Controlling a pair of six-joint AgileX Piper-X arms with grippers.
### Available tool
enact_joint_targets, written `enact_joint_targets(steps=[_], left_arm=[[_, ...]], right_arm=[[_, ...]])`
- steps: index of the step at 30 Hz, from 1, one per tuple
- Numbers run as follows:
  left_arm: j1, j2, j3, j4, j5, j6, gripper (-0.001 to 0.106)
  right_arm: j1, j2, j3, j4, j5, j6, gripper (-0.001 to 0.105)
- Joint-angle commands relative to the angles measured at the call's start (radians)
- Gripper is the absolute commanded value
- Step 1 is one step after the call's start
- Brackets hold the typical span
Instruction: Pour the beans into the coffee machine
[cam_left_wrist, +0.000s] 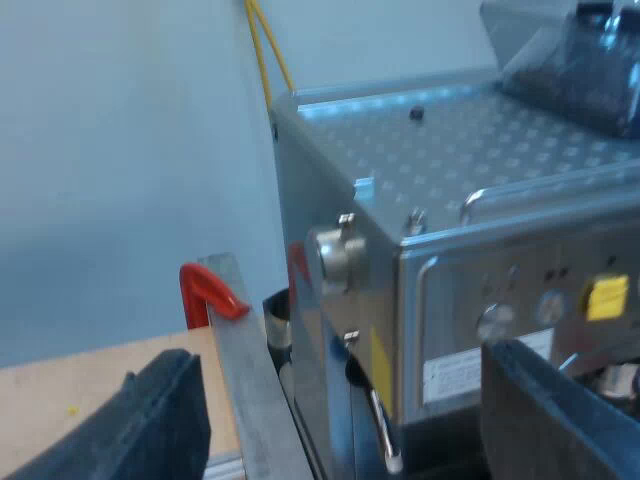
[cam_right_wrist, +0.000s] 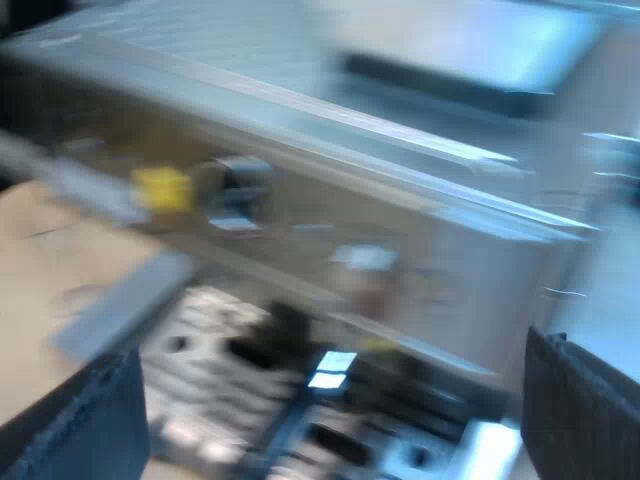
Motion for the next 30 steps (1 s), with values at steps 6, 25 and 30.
enact_joint_targets(steps=[6,25,30], left_arm=[[-0.161,-0.001,-0.102,0.045,0.005,-0.003,0.060],[-0.196,-0.188,-0.163,0.235,-0.201,0.018,0.060],[-0.196,-0.284,-0.163,0.235,-0.198,0.018,0.060]], right_arm=[[-0.396,-0.140,-0.017,0.151,-0.166,0.010,0.078],[-0.812,-0.463,-0.017,0.313,-0.309,-0.067,0.078],[-0.812,-0.573,-0.017,0.390,-0.305,-0.067,0.078]])
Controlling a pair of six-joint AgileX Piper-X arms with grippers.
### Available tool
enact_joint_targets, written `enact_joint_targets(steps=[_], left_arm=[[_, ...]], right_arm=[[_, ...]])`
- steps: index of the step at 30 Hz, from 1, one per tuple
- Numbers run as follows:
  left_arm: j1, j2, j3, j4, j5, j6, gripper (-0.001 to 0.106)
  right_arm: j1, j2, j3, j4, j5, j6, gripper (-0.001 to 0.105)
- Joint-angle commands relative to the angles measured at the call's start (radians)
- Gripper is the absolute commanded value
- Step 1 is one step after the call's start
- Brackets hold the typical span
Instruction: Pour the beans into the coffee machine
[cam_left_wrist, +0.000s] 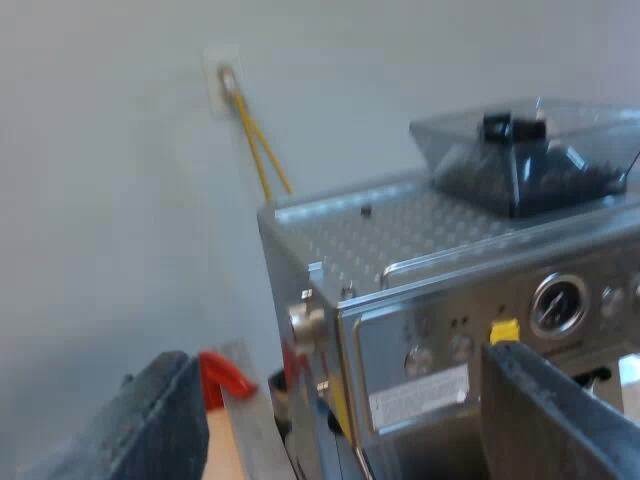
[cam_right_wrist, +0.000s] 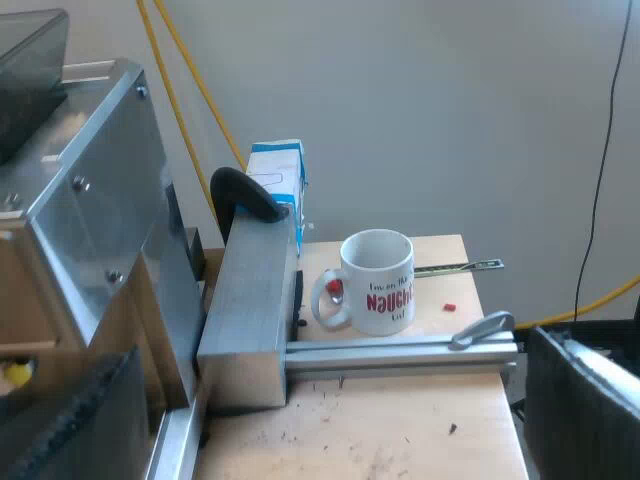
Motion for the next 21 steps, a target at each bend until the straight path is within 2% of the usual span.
enact_joint_targets(steps=[1,5,9,14,17,19,21], left_arm=[[-0.005,-0.085,-0.006,-0.002,-0.011,-0.008,0.060],[-0.005,-0.147,-0.008,0.051,-0.011,-0.008,0.060],[-0.005,-0.150,-0.027,0.206,-0.019,-0.008,0.060],[-0.005,-0.149,-0.027,0.289,-0.027,-0.008,0.060],[-0.005,-0.149,-0.027,0.302,-0.058,-0.008,0.060],[-0.003,-0.149,-0.025,0.302,-0.110,-0.008,0.060],[-0.002,-0.149,-0.008,0.290,-0.191,-0.013,0.060]], right_arm=[[-0.006,-0.066,-0.007,0.053,-0.001,-0.013,0.078],[-0.006,-0.151,-0.007,0.084,0.001,-0.013,0.078],[-0.006,-0.231,-0.009,0.099,0.001,-0.013,0.078],[-0.006,-0.229,-0.022,0.143,0.027,-0.013,0.078],[-0.006,-0.228,-0.004,0.132,0.019,-0.013,0.078],[-0.006,-0.228,0.017,0.117,0.017,-0.013,0.078],[-0.006,-0.226,0.057,0.076,0.017,-0.013,0.078]])
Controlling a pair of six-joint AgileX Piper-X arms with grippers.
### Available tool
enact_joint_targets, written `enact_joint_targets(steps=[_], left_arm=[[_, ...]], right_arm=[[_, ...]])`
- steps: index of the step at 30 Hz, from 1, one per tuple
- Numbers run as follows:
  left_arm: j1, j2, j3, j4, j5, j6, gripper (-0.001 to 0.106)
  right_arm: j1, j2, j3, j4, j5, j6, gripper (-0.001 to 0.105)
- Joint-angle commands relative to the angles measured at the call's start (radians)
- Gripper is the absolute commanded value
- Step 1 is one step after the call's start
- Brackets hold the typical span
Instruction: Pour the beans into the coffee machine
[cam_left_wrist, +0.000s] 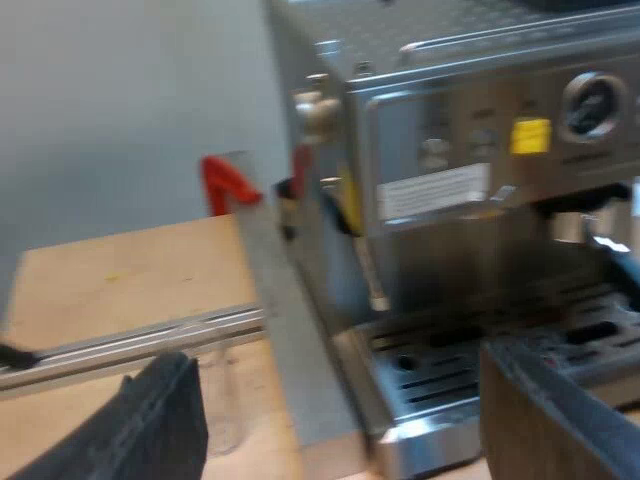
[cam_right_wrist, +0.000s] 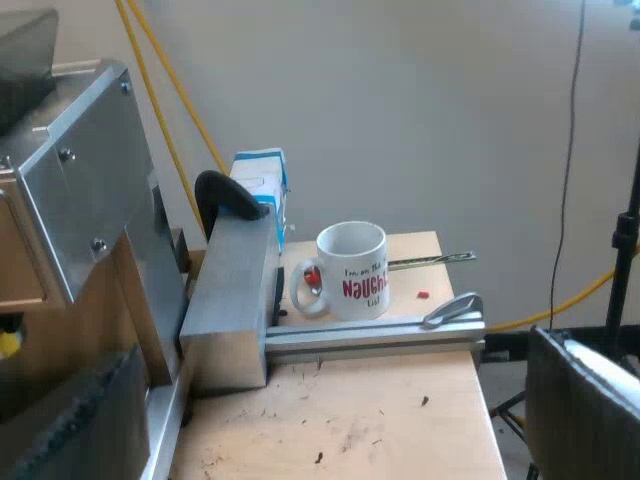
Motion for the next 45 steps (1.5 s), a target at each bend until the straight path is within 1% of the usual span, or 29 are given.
enact_joint_targets(steps=[1,3,6,7,9,12,14,15,16,19,21,24,45], left_arm=[[-0.002,-0.139,0.022,-0.014,-0.095,-0.021,0.060],[-0.002,-0.139,0.043,-0.023,-0.106,-0.037,0.060],[-0.002,-0.139,0.087,-0.031,-0.104,-0.037,0.060],[-0.002,-0.139,0.117,-0.031,-0.104,-0.037,0.060],[-0.002,-0.139,0.148,-0.031,-0.104,-0.037,0.060],[-0.002,-0.137,0.209,-0.054,-0.104,-0.037,0.060],[-0.002,-0.137,0.239,-0.068,-0.104,-0.037,0.060],[-0.002,-0.137,0.273,-0.085,-0.104,-0.037,0.060],[-0.002,-0.137,0.282,-0.092,-0.104,-0.037,0.060],[-0.002,-0.137,0.346,-0.106,-0.102,-0.037,0.060],[-0.002,-0.137,0.363,-0.126,-0.099,-0.037,0.060],[-0.002,-0.137,0.373,-0.144,-0.099,-0.033,0.060],[-0.002,-0.137,0.379,-0.157,-0.097,-0.033,0.060]], right_arm=[[-0.006,-0.040,0.059,-0.070,-0.007,-0.013,0.078],[-0.006,-0.040,0.098,-0.101,-0.007,-0.013,0.078],[-0.006,-0.040,0.146,-0.144,-0.028,-0.013,0.078],[-0.006,-0.040,0.180,-0.163,-0.054,-0.013,0.078],[-0.006,-0.038,0.232,-0.178,-0.105,-0.013,0.078],[-0.006,-0.038,0.303,-0.183,-0.143,-0.013,0.078],[-0.006,-0.038,0.324,-0.180,-0.143,-0.013,0.078],[-0.006,-0.038,0.356,-0.180,-0.143,-0.013,0.078],[-0.006,-0.038,0.370,-0.180,-0.143,-0.013,0.078],[-0.006,-0.036,0.422,-0.177,-0.143,-0.013,0.078],[-0.006,-0.037,0.441,-0.162,-0.143,-0.013,0.078],[-0.006,-0.037,0.446,-0.173,-0.141,-0.013,0.078],[-0.006,-0.037,0.446,-0.173,-0.138,-0.013,0.078]])
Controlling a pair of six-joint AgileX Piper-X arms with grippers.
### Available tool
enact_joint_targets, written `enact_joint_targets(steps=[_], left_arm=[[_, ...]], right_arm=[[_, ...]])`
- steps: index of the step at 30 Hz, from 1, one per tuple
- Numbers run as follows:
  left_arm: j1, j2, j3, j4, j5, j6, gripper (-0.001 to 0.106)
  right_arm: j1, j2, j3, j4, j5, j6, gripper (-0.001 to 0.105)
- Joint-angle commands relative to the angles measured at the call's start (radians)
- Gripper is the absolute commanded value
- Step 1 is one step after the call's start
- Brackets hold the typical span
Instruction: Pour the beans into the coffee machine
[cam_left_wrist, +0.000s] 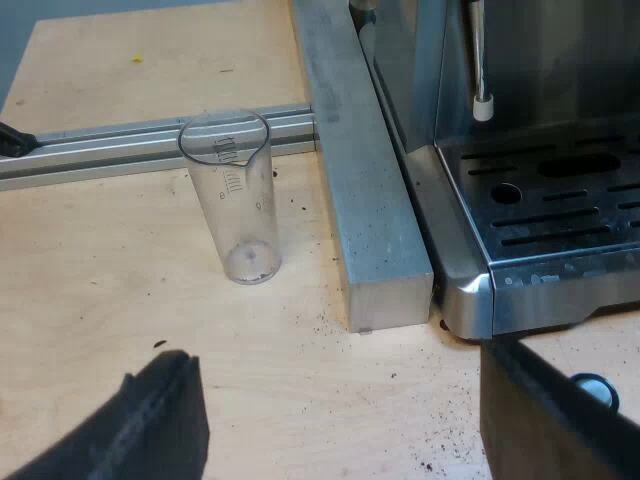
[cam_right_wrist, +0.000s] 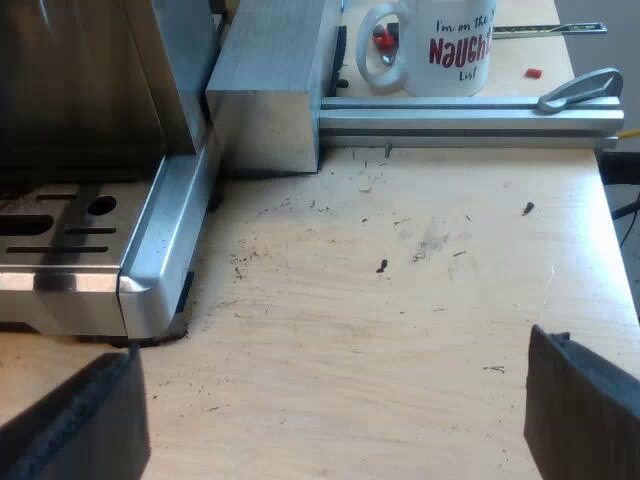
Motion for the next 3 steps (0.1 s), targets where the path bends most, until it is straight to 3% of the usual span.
enact_joint_targets(steps=[1,3], left_arm=[[-0.002,-0.139,0.001,-0.019,-0.010,-0.008,0.060],[-0.002,-0.139,0.001,-0.019,-0.010,-0.008,0.060]], right_arm=[[-0.006,-0.040,-0.006,-0.009,-0.004,-0.013,0.078],[-0.006,-0.040,-0.006,-0.009,-0.004,-0.013,0.078]])
